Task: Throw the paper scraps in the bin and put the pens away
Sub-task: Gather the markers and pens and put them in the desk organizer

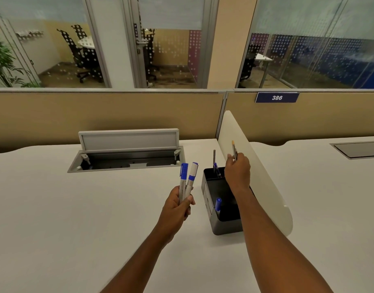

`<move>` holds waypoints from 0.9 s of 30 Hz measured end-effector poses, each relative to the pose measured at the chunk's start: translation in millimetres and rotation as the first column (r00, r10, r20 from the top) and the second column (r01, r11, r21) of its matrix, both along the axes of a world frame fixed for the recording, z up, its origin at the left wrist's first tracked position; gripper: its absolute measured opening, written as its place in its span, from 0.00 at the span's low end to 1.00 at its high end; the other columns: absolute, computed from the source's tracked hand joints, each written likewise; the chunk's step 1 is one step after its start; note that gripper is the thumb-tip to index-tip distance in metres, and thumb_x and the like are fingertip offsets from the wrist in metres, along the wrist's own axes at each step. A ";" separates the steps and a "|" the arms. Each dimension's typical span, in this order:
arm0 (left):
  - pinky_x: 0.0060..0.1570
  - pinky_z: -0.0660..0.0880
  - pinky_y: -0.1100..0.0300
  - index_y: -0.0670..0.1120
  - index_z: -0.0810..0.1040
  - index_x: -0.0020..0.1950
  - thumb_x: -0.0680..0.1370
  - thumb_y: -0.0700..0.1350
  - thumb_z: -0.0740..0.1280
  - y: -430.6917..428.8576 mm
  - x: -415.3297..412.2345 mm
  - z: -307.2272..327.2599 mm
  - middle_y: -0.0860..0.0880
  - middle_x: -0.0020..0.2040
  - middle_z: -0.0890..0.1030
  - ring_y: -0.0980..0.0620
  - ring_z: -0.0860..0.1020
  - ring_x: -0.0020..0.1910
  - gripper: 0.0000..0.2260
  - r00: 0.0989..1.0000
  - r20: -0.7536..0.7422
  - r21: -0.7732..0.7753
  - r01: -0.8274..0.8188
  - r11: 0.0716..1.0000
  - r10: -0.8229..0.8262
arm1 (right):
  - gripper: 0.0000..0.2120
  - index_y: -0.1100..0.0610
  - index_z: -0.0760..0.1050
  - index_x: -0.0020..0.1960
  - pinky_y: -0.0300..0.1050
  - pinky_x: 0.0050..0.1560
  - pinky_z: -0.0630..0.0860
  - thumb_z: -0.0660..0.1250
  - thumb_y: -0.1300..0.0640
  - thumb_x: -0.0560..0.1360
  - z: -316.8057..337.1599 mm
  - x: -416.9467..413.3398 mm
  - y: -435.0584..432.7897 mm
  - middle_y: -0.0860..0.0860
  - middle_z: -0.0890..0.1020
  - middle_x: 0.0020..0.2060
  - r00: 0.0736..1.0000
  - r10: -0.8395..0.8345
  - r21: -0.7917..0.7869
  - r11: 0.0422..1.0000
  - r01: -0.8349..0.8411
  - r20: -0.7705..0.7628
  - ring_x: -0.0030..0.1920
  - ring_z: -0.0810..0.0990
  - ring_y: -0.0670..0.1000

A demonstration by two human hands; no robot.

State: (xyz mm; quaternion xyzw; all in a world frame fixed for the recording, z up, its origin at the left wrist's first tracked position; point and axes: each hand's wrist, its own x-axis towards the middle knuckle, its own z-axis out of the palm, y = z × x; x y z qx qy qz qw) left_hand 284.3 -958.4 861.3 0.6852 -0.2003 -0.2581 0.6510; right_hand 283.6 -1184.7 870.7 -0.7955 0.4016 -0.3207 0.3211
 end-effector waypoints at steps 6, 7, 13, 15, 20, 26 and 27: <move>0.32 0.75 0.68 0.47 0.68 0.64 0.81 0.44 0.59 0.8 -1.8 -0.9 0.49 0.41 0.78 0.54 0.73 0.32 0.12 1.000 0.009 0.006 -0.005 1.000 0.005 | 0.09 0.62 0.70 0.57 0.59 0.49 0.79 0.55 0.63 0.80 20.3 14.6 2.2 0.62 0.76 0.51 0.972 0.019 0.240 0.968 -0.076 0.233 0.49 0.78 0.63; 0.32 0.75 0.68 0.47 0.68 0.64 0.81 0.44 0.59 1.1 -1.9 -0.7 0.49 0.41 0.77 0.54 0.73 0.32 0.12 1.000 0.009 0.007 -0.006 1.000 0.006 | 0.08 0.60 0.70 0.55 0.57 0.47 0.80 0.54 0.63 0.80 22.4 16.0 2.6 0.62 0.76 0.49 0.962 0.030 0.257 0.961 -0.103 0.271 0.46 0.77 0.60; 0.32 0.75 0.68 0.48 0.68 0.64 0.81 0.44 0.60 6.3 0.0 -1.4 0.49 0.41 0.78 0.55 0.73 0.32 0.11 1.000 0.001 0.009 -0.026 1.000 0.026 | 0.07 0.57 0.69 0.51 0.42 0.56 0.77 0.53 0.64 0.82 25.7 26.4 10.0 0.55 0.78 0.49 0.851 0.086 0.371 0.874 -0.313 0.517 0.48 0.80 0.49; 0.32 0.75 0.69 0.48 0.68 0.63 0.81 0.44 0.60 8.8 1.3 -2.3 0.49 0.41 0.78 0.55 0.73 0.32 0.11 0.999 0.002 0.011 -0.037 0.999 0.037 | 0.07 0.57 0.70 0.52 0.45 0.60 0.75 0.54 0.64 0.82 21.2 29.7 11.3 0.55 0.78 0.51 0.830 0.104 0.389 0.846 -0.364 0.549 0.53 0.80 0.52; 0.32 0.75 0.68 0.48 0.69 0.63 0.81 0.43 0.59 13.5 3.9 -5.1 0.50 0.40 0.78 0.55 0.73 0.31 0.11 0.999 -0.004 0.007 -0.044 0.999 0.044 | 0.05 0.54 0.72 0.52 0.42 0.57 0.74 0.58 0.61 0.81 4.2 36.7 16.9 0.53 0.81 0.52 0.862 0.188 0.382 0.838 -0.391 0.470 0.56 0.79 0.53; 0.33 0.75 0.68 0.47 0.69 0.63 0.81 0.43 0.60 15.0 6.2 -9.3 0.49 0.40 0.78 0.55 0.74 0.32 0.11 0.999 -0.014 0.010 -0.053 0.999 0.053 | 0.06 0.56 0.76 0.55 0.42 0.55 0.72 0.64 0.58 0.79 -14.8 41.4 18.4 0.49 0.80 0.51 0.897 0.251 0.370 0.845 -0.386 0.363 0.55 0.78 0.50; 0.33 0.75 0.68 0.47 0.69 0.63 0.81 0.44 0.60 15.0 6.7 -9.8 0.49 0.40 0.78 0.55 0.74 0.32 0.11 0.998 -0.014 0.012 -0.055 0.998 0.055 | 0.08 0.57 0.76 0.56 0.41 0.54 0.72 0.64 0.58 0.79 -17.5 41.6 17.9 0.50 0.80 0.51 0.901 0.259 0.366 0.848 -0.384 0.347 0.55 0.78 0.50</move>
